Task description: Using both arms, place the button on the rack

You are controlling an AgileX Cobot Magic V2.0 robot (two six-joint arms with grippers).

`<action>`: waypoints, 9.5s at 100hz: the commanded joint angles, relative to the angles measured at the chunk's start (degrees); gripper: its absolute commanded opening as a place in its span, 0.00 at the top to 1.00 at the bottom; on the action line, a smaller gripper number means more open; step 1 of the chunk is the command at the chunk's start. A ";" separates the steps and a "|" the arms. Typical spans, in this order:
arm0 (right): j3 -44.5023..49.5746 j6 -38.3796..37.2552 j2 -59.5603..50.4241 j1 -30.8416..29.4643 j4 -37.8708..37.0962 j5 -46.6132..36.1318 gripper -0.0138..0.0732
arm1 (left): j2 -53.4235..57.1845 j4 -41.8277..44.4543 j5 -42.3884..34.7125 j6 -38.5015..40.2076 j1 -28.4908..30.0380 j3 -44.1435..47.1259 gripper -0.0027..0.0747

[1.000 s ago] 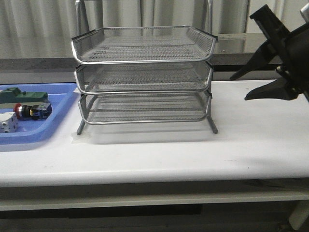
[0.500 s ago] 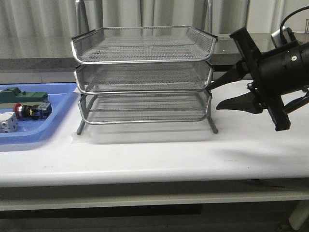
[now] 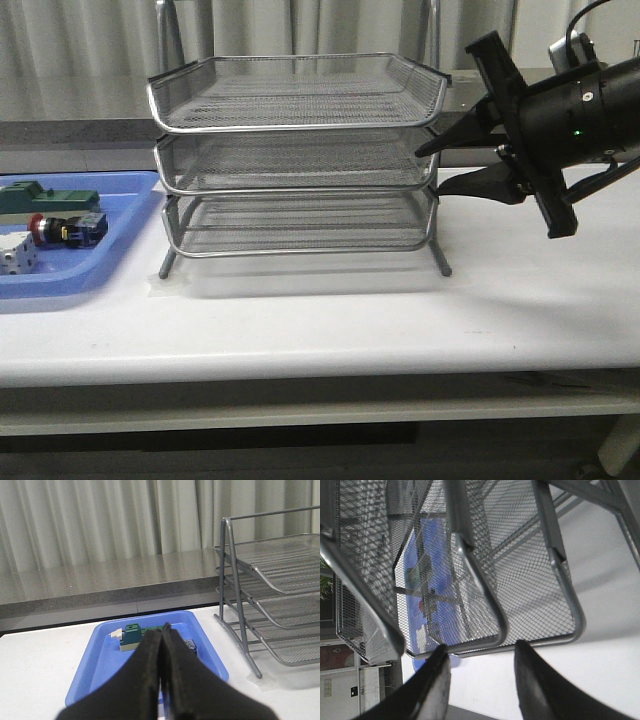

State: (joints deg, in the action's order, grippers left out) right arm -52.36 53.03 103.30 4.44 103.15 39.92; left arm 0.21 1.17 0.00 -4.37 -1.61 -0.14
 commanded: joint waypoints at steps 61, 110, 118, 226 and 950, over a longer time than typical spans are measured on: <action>-7.91 0.96 6.14 0.25 7.85 9.49 0.46 | 1.88 -0.60 -4.18 0.57 -0.03 3.15 0.99; -8.88 0.86 6.56 0.25 7.85 10.51 0.60 | 1.88 -0.60 -4.18 0.57 -0.03 3.15 0.99; -8.88 0.56 6.56 0.25 7.85 10.93 0.64 | 1.88 -0.60 -4.18 0.57 -0.03 3.15 0.99; -4.86 -0.17 6.56 0.25 0.11 15.01 0.85 | 1.88 -0.60 -4.18 0.57 -0.03 3.15 0.99; 9.82 -54.68 -73.35 -0.06 -104.58 20.60 0.92 | -79.73 2.29 31.95 -20.57 -0.13 -66.71 0.42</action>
State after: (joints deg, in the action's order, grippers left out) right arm -40.60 -1.55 29.89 4.60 -0.96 63.07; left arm -80.77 2.95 35.48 -23.62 -1.61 -64.72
